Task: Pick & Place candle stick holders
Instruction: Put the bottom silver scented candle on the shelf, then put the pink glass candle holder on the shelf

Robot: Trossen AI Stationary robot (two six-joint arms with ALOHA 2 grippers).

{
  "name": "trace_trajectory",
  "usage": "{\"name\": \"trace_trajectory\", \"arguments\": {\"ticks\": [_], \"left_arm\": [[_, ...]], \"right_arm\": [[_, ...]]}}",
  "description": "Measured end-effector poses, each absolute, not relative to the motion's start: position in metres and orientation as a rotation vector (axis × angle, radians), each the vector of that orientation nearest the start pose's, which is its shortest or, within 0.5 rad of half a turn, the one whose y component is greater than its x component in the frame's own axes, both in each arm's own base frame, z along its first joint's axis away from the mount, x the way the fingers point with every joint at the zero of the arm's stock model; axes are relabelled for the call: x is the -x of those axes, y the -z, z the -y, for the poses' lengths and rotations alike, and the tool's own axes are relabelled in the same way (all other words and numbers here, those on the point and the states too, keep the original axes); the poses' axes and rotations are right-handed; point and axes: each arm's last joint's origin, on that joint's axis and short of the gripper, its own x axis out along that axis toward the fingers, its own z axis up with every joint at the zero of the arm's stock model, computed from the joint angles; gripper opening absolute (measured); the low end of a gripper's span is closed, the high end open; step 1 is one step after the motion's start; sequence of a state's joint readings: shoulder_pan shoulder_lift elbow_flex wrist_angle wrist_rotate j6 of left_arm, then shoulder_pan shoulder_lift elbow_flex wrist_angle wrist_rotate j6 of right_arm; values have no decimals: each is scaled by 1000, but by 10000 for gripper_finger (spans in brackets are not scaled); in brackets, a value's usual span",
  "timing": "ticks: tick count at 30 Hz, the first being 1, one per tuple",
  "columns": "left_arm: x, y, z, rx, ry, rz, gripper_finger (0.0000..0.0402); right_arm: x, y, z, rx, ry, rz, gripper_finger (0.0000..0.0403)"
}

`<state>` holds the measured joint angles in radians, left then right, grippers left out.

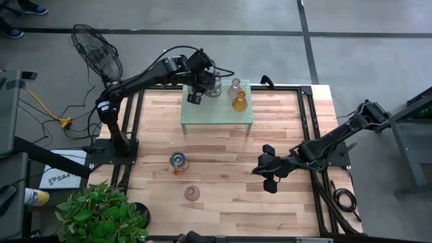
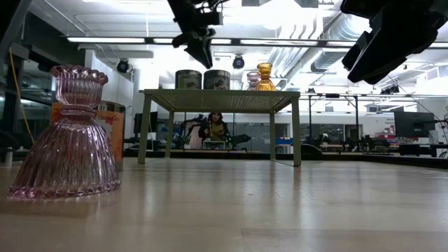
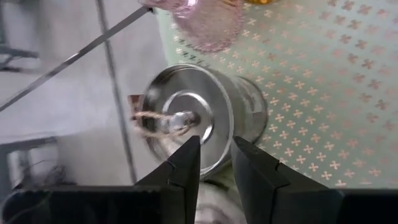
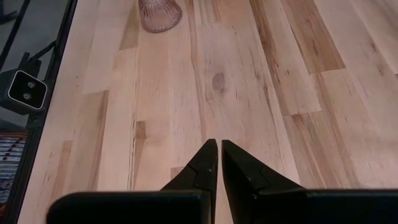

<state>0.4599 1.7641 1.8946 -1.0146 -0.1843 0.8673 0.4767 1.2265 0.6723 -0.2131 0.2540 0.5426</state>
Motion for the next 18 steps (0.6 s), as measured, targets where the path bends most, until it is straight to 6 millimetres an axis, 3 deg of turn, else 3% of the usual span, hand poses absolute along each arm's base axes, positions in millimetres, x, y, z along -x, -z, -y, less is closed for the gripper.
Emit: {"name": "trace_trajectory", "arguments": {"ticks": [11,18], "left_arm": [[-335,-393,-128,-725,-246,-1070,88],[-332,-410,-93,-548,-262,-1039,88]], "right_arm": [[-216,-207,-104,-244,-12,-758,16],[-214,-206,-104,-255,-18,-785,16]]}}
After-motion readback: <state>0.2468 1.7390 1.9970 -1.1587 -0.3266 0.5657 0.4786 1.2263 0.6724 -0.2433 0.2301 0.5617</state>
